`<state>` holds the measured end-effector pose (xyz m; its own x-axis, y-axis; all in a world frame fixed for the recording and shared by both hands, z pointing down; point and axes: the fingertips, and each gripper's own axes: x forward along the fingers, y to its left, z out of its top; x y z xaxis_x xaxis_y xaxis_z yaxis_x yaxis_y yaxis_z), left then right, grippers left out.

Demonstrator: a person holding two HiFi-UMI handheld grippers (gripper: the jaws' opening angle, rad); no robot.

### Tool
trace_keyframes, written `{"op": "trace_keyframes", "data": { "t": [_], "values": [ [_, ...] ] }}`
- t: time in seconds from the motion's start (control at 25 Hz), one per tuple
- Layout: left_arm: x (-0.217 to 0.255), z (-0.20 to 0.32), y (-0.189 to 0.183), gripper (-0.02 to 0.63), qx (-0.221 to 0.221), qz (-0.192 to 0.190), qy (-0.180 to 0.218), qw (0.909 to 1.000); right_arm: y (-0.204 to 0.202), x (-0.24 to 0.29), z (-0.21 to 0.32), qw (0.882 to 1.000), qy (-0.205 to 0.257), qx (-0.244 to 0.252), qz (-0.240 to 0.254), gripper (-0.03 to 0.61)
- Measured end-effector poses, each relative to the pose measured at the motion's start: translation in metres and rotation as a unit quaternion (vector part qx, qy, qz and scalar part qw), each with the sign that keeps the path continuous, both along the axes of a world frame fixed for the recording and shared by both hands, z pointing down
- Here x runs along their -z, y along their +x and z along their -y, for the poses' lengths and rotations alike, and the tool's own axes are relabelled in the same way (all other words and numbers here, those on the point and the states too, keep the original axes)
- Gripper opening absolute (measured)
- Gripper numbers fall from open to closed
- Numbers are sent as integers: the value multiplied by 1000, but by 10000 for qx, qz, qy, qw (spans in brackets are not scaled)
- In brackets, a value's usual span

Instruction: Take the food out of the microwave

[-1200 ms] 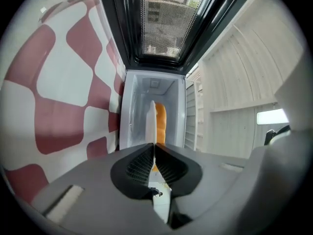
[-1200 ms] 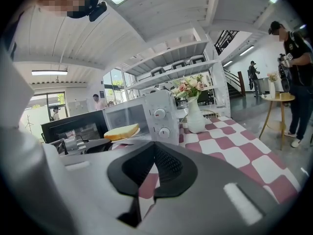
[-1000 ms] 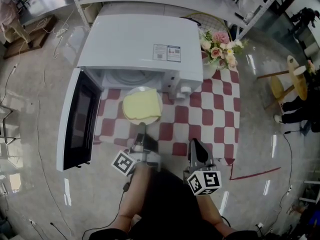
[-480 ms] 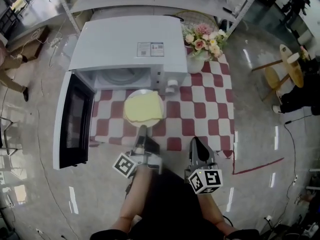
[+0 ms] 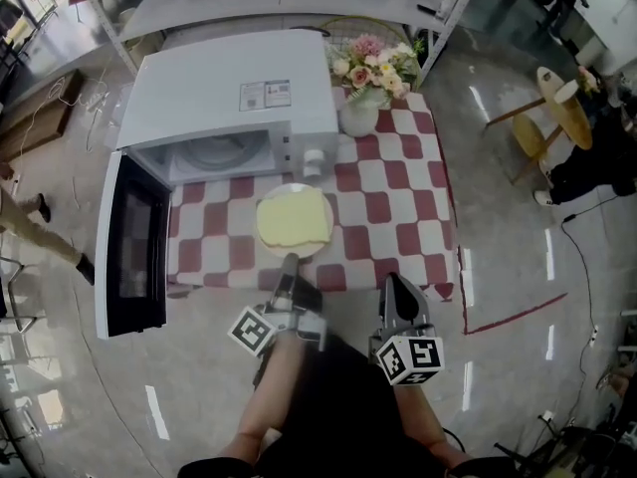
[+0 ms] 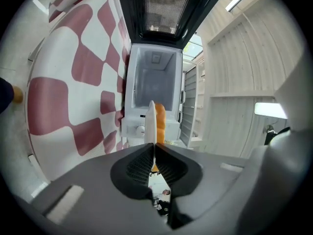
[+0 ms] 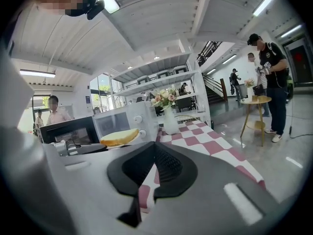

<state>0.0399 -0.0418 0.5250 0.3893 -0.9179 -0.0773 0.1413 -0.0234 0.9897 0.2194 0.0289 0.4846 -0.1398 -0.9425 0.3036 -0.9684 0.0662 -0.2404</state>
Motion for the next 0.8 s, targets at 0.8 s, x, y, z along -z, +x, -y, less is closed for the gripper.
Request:
{"op": "trace_keyframes", "data": {
  "t": [0.8],
  "values": [
    [8,-14,113,23,-1390,-33,56,9903,103,9,-69,9865,97,-1635,-89,0]
  ]
}}
